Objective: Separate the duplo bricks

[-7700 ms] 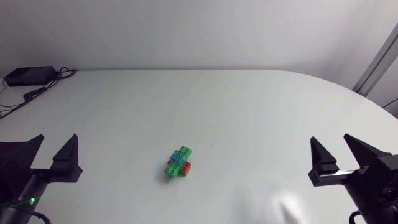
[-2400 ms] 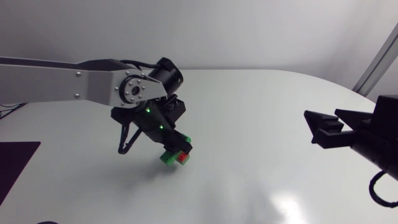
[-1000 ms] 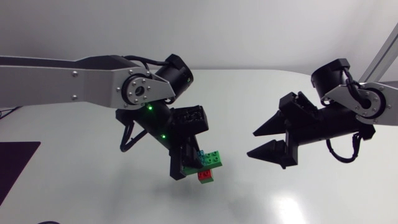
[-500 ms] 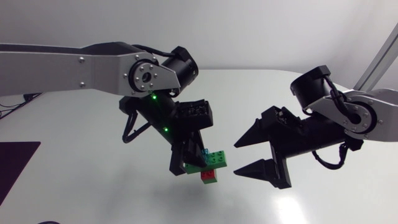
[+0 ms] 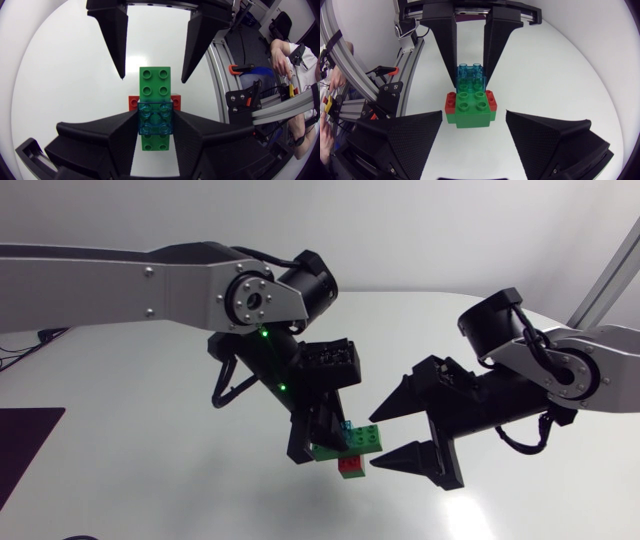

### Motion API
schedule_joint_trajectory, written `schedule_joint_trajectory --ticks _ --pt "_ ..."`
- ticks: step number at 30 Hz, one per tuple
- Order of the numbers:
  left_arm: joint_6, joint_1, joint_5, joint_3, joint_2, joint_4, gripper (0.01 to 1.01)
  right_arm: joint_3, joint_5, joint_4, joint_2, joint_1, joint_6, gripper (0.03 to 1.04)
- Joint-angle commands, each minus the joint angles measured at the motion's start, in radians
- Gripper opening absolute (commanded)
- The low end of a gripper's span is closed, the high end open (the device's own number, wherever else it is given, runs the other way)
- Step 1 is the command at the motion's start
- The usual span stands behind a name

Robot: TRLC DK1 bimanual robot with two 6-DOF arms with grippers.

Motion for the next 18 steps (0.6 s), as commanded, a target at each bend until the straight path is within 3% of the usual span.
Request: schedule_joint_trajectory --ticks 1,5,10,15,18 --pt "0.007 -0.016 0.009 0.041 0.024 -0.009 0.203 -0.033 -0.008 0.002 0.013 0.014 0.015 0.90" --pt "0.001 -0.026 0.009 0.049 0.034 -0.011 0.203 -0.041 -0.009 0.003 0.010 0.024 0.022 0.86" --pt "-0.002 -0.029 0.009 0.050 0.035 -0.011 0.203 -0.049 -0.008 0.014 0.006 0.046 0.041 0.70" --pt "-0.002 -0.029 0.009 0.044 0.034 -0.014 0.203 -0.053 -0.008 0.017 0.004 0.058 0.042 0.35" --pt "-0.002 -0.029 0.009 0.043 0.029 -0.018 0.203 -0.052 -0.006 0.019 0.012 0.064 0.048 0.26"
